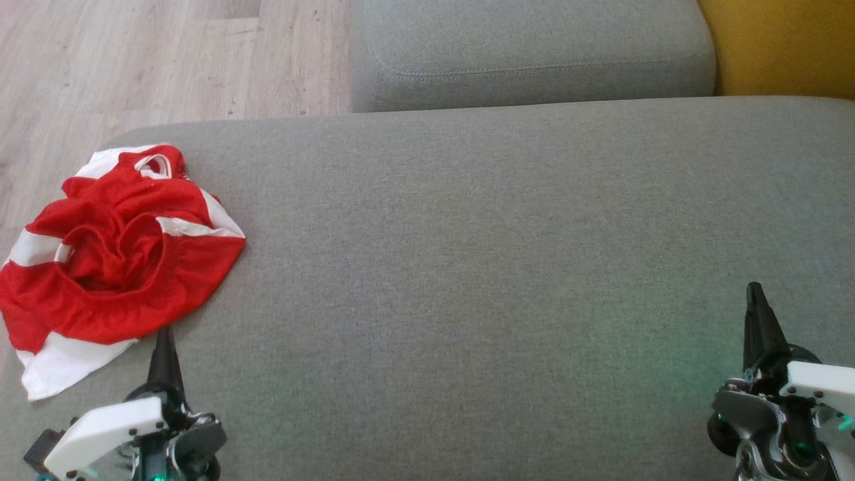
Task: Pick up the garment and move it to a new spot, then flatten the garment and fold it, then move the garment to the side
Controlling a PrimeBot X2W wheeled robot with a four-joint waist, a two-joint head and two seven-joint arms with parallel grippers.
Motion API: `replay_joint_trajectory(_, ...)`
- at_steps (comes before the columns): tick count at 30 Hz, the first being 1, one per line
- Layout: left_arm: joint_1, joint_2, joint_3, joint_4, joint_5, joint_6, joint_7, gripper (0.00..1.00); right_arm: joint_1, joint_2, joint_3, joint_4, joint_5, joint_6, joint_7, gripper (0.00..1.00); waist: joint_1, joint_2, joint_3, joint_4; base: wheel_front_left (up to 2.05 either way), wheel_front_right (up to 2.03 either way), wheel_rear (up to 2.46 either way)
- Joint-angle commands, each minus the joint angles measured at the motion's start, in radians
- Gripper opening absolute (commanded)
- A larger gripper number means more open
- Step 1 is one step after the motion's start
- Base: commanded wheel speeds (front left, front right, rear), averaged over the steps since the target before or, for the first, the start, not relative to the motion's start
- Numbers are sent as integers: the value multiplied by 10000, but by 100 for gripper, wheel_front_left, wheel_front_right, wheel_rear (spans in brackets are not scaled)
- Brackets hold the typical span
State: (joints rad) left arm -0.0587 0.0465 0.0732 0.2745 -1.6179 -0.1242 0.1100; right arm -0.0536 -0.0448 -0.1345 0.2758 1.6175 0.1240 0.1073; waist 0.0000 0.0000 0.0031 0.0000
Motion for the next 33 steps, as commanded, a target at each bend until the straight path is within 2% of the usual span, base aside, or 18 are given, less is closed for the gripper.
replay_joint_trajectory(1, -493, 37, 407, -296, 93, -65, 33, 0, -543, -55, 203, -311, -92, 67, 63, 0, 0, 0, 0, 0, 0, 0, 0)
replay_joint_trajectory(6, -493, 37, 407, -296, 93, -65, 33, 0, -543, -55, 203, -311, -92, 67, 62, 0, 0, 0, 0, 0, 0, 0, 0)
replay_joint_trajectory(7, -1, 0, -2, 5, 1, 2, -1, 100, -1, 0, 1, 3, 0, -2, 0, 100, 0, 0, 0, 0, 0, 0, 0)
replay_joint_trajectory(11, 279, -21, -91, 543, 12, 11, -19, 100, 289, 57, 33, 530, 0, -11, -15, 100, 0, 0, 2, 0, 0, 0, 0)
replay_joint_trajectory(18, 240, -18, -144, 513, 442, 21, -226, 100, 240, 38, 301, 530, -327, -7, -224, 100, 0, 0, -41, -1, 0, 0, 0)
replay_joint_trajectory(33, 287, -11, -495, -116, 2739, 453, -642, 100, 249, 37, 662, 335, -2678, 2, -638, 100, 0, 0, -142, 10, 0, 0, 0)
